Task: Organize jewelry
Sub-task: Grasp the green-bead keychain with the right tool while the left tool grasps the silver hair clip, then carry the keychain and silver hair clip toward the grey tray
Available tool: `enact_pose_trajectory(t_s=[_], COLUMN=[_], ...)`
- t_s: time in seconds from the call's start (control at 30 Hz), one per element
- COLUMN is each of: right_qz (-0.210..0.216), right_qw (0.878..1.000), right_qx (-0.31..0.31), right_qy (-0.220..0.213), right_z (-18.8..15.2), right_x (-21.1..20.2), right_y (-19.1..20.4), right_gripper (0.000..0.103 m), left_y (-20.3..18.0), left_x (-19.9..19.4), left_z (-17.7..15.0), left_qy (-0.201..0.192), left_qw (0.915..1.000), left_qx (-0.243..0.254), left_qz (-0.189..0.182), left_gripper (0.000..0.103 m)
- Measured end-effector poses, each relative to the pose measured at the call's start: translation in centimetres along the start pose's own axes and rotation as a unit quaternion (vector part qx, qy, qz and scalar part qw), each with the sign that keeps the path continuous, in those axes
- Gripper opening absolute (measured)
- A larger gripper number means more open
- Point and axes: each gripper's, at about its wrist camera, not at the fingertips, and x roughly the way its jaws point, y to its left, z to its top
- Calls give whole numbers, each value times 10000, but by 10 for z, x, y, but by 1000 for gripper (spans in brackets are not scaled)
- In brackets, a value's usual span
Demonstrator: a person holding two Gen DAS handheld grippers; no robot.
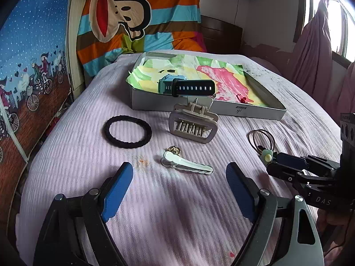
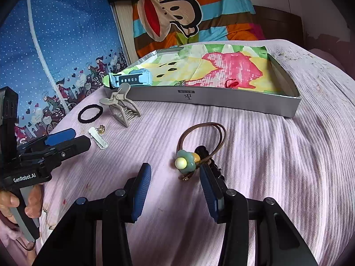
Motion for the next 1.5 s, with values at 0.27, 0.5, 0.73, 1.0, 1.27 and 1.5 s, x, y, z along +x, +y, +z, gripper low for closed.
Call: enact_pose_trajectory(t_s=[0.27,0.5,0.73,1.0,1.27,1.5], right_qz=[8,15,108,109,53,43], right_qw=[9999,9999,9996,9995,9999,10000], right_qx=[123,135,270,289,131,14], right_qy=[-49,-27,0,9,-40,-82], right_z=[3,3,5,6,5,5], right_x=[11,15,21,25,24,23], right_y=[-5,-5,-11,-11,-5,-1], right_gripper=[40,34,34,26,23,23], left_y=[12,8,9,7,5,1], left_x=[13,24,23,23,23,16], left_z=[8,7,5,4,3,2], left_qy=[188,364,347,351,328,198], left_qw=[9989,9989,9985,9984,9983,9981], left_qx=[-398,-277,-347,-351,-367,-277], left_qz=[-171,-124,-231,-256,-325,-523], left_gripper=[55,33,26,22,19,16])
